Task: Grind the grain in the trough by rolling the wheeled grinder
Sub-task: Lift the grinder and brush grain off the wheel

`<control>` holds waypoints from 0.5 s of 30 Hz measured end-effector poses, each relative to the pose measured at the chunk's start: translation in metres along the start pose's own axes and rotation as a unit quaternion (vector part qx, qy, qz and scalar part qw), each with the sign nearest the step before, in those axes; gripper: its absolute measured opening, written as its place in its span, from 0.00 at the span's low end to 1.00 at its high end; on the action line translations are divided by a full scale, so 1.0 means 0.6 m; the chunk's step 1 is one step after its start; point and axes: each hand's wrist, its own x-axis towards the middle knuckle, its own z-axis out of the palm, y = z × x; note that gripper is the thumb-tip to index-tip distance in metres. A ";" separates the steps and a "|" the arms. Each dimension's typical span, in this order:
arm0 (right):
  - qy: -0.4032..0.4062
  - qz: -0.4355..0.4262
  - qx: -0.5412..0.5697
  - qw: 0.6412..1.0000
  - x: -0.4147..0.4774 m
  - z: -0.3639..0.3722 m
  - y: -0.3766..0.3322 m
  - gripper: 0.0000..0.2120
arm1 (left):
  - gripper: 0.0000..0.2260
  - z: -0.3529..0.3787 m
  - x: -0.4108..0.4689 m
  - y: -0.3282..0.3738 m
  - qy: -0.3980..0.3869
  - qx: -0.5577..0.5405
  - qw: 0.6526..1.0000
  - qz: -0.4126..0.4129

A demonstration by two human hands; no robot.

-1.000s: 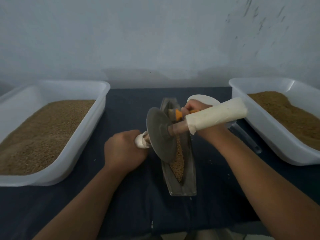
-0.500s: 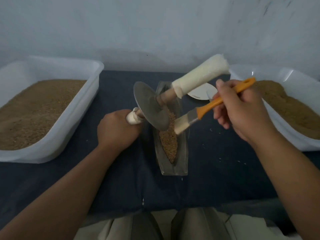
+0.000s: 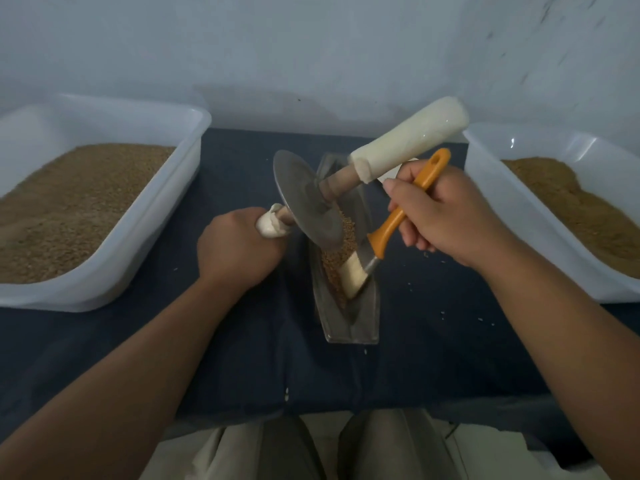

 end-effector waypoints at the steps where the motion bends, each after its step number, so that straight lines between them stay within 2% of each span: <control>1: -0.022 0.003 0.003 1.000 -0.001 0.001 -0.001 0.16 | 0.12 0.000 0.001 0.000 0.002 -0.004 1.000 -0.003; 3: -0.042 -0.005 -0.012 0.999 -0.003 0.009 0.000 0.16 | 0.12 0.001 0.002 -0.001 0.006 -0.009 1.000 -0.010; 6: -0.005 -0.051 -0.079 0.996 -0.002 0.017 0.002 0.16 | 0.12 0.002 0.005 -0.001 0.007 -0.003 1.000 -0.014; 9: 0.026 -0.065 -0.053 0.996 -0.003 0.012 -0.001 0.16 | 0.12 0.002 0.004 0.000 0.005 0.002 1.000 -0.008; 12: -0.012 -0.048 -0.001 0.999 -0.004 0.008 -0.006 0.16 | 0.13 0.002 0.002 0.001 0.003 0.002 1.000 -0.003; 15: -0.028 -0.049 -0.055 0.997 -0.003 0.017 0.000 0.17 | 0.12 0.002 0.000 0.003 0.004 0.009 1.000 0.004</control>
